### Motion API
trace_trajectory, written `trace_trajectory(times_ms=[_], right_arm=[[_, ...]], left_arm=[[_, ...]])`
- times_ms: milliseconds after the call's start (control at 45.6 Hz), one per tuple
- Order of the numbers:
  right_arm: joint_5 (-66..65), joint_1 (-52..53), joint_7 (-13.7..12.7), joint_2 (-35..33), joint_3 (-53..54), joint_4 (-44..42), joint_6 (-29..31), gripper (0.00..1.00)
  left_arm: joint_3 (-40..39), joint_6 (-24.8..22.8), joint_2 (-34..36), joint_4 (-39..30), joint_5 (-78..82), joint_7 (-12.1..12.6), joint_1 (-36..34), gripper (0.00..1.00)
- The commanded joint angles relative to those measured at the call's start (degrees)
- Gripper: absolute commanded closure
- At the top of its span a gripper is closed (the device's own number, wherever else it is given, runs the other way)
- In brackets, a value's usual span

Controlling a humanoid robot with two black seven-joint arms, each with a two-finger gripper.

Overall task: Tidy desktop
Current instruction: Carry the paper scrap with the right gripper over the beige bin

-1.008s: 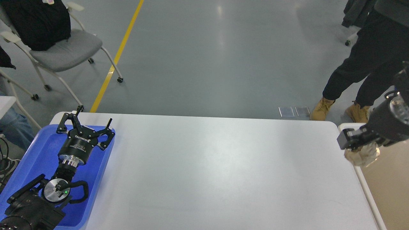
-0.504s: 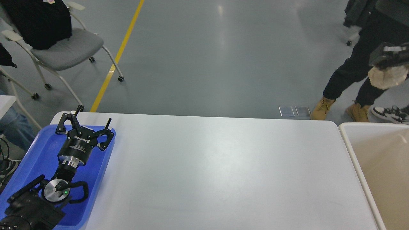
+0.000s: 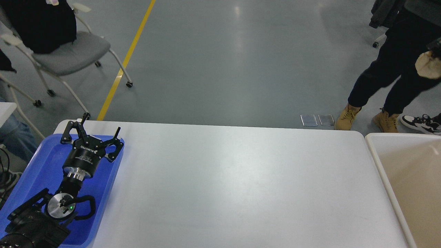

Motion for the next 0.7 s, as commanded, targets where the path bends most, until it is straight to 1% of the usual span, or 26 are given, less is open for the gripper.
trace_trajectory(times_ms=[0, 88, 153, 285, 438, 679], right_arm=[[6.87, -27.57, -0.21, 5.67, 25.81, -21.29, -6.55, 1.00], [6.08, -35.66, -0.29, 10.15, 34.52, -30.43, -5.67, 1.00], [5.90, -39.18, -0.29, 12.88, 39.01, -33.79, -5.49, 1.00], [5.73, -43.93, -0.12, 16.75, 43.94, -35.64, -6.37, 1.00], [5.90, -47.89, -0.21, 20.27, 47.63, -39.68, -6.20, 1.00], [6.78, -53.78, -0.29, 20.62, 50.53, -40.03, -5.67, 1.00]], left_arm=[[0.03, 0.05, 0.01, -0.01, 0.00, 0.02, -0.01, 0.01], [0.03, 0.05, 0.01, 0.08, 0.00, -0.07, -0.09, 0.01], [0.03, 0.05, -0.07, 0.08, 0.00, -0.07, -0.09, 0.01], [0.03, 0.05, 0.01, -0.01, 0.00, -0.07, -0.09, 0.01], [-0.06, 0.05, 0.01, -0.01, 0.00, -0.07, -0.09, 0.01], [-0.06, 0.05, 0.01, -0.01, 0.00, -0.07, -0.09, 0.01]])
